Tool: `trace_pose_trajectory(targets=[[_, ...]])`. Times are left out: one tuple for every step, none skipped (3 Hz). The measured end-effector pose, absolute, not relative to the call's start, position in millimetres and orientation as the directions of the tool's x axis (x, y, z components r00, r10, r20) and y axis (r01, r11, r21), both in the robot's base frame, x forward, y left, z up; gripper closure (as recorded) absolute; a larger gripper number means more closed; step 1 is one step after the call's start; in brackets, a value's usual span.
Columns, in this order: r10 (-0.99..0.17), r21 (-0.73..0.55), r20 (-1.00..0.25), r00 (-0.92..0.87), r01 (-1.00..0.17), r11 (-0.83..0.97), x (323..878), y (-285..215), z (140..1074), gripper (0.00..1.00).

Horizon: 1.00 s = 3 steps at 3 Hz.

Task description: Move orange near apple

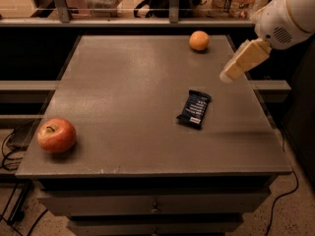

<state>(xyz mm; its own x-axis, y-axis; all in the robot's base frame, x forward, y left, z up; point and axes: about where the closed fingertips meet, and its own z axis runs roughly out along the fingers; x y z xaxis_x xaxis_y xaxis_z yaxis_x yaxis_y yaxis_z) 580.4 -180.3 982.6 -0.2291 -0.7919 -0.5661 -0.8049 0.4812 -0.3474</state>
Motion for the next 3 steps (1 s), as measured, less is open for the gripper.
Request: trace_pose_trajectory(targets=[[-0.745, -0.337, -0.628, -0.227, -0.783, 0.523, 627, -174, 976, 0.00], [-0.703, -0.322, -0.674, -0.227, -0.766, 0.556, 674, -172, 968, 0.00], [-0.652, -0.305, -0.723, -0.228, -0.742, 0.597, 725, -180, 962, 0.00]])
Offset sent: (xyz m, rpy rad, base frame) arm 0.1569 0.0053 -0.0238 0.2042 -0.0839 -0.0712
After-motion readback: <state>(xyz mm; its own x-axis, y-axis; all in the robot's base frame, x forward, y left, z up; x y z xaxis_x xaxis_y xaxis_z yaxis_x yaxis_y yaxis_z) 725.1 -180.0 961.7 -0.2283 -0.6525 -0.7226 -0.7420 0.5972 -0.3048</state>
